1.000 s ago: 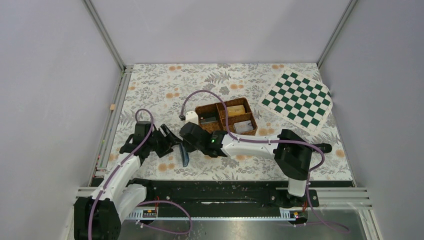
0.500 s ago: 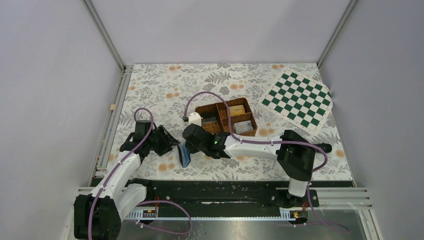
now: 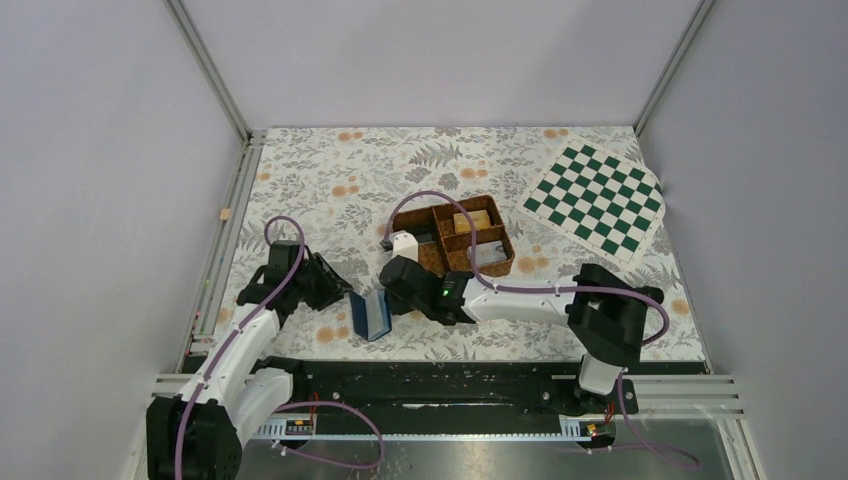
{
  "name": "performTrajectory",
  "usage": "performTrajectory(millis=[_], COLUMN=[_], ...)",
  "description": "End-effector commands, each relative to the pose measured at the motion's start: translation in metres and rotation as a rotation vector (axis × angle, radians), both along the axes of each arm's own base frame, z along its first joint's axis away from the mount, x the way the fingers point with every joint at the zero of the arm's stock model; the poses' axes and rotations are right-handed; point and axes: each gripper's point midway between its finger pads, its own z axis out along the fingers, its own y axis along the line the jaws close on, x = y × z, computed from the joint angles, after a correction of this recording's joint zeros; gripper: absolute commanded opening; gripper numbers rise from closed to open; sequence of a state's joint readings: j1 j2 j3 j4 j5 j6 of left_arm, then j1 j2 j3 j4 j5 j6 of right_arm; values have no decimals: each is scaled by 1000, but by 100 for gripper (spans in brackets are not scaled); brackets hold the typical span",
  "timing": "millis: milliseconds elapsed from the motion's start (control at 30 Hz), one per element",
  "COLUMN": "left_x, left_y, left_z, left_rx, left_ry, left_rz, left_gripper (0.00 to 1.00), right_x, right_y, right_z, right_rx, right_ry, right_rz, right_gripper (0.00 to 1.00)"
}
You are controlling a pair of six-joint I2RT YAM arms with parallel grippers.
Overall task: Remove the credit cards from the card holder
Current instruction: Open the card holder at the center of the board.
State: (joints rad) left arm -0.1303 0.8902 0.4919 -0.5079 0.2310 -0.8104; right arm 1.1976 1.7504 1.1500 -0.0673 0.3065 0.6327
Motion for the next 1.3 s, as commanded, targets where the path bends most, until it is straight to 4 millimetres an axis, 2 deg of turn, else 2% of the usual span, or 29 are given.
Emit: performTrajectory(millis=[0,300,400,467,567,667,867,1033,1100,1267], left_x=[9,4,5,8,15,12,-12,-24,-28,-35], left_y=[3,10,16,15,-4,-29,-97,-134,-143,-136], left_z=[13,1,4,14,50,83,98,99,92,56], left_rx=[21,69,106,104,43,-19,-306,-345,-340,-114], left_ry=[-49,25,36,19,-128,-236,-254,-262,-229,-114], left_rz=[4,21,30,17,-67,-165,-358,-451,-474,-455], left_gripper=[34,33,33,33,40,47,48,48,48,49], right_x=[8,2,0,-2,-4,-7,-5,-6,-6,-7], right_y=[-5,-25,-34,-39,-47,-53,-57,-61,-63,-69], right_z=[28,26,25,23,20,16,23,26,27,28], right_rx=[87,101,110,116,116,113,160,172,183,195], right_ry=[-37,-27,-20,-12,-6,-1,-20,-23,-23,-27], right_rz=[-64,-109,-127,-140,-155,-168,-188,-195,-202,-211], right_gripper=[0,0,0,0,0,0,0,0,0,0])
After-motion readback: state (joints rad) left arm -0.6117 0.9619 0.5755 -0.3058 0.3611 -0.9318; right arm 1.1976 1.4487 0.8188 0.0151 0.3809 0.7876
